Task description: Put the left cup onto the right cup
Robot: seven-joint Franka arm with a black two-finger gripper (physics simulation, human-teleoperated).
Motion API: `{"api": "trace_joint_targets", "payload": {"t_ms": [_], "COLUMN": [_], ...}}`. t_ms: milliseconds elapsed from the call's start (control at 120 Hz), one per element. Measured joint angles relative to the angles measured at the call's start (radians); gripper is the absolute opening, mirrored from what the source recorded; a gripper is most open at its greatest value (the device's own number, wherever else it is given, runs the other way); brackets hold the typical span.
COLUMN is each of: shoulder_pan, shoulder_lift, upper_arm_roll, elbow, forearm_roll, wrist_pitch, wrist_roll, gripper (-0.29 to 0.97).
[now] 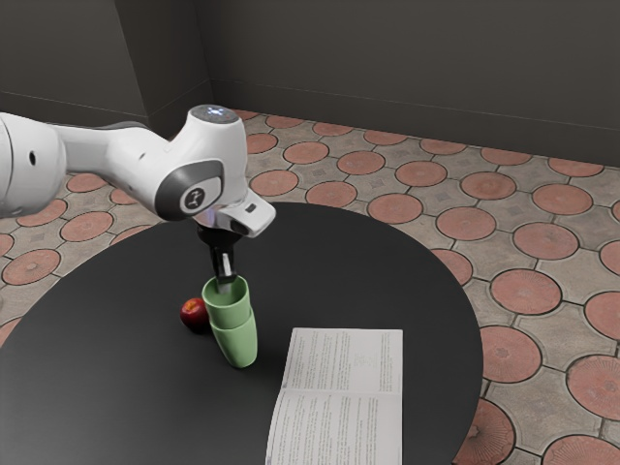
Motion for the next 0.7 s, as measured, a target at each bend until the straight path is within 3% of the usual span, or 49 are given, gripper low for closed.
{"api": "trace_joint_targets", "payload": {"t_ms": [108, 275, 400, 700], "shoulder_pan": [0.000, 0.000, -0.001, 0.002], "shoulder_lift": [0.001, -0.004, -0.011, -0.024], "upper_arm_roll": [0.000, 0.000, 0.000, 0.001], "elbow": [0.001, 0.001, 0.002, 0.120], "forearm_roll": [-0.001, -0.007, -0.005, -0.006], "wrist_pitch": [0.000, -0.003, -0.005, -0.065], "wrist_roll": [0.004, 0.013, 0.019, 0.045], "gripper": [-0.09, 0.27, 0.45, 0.62]}}
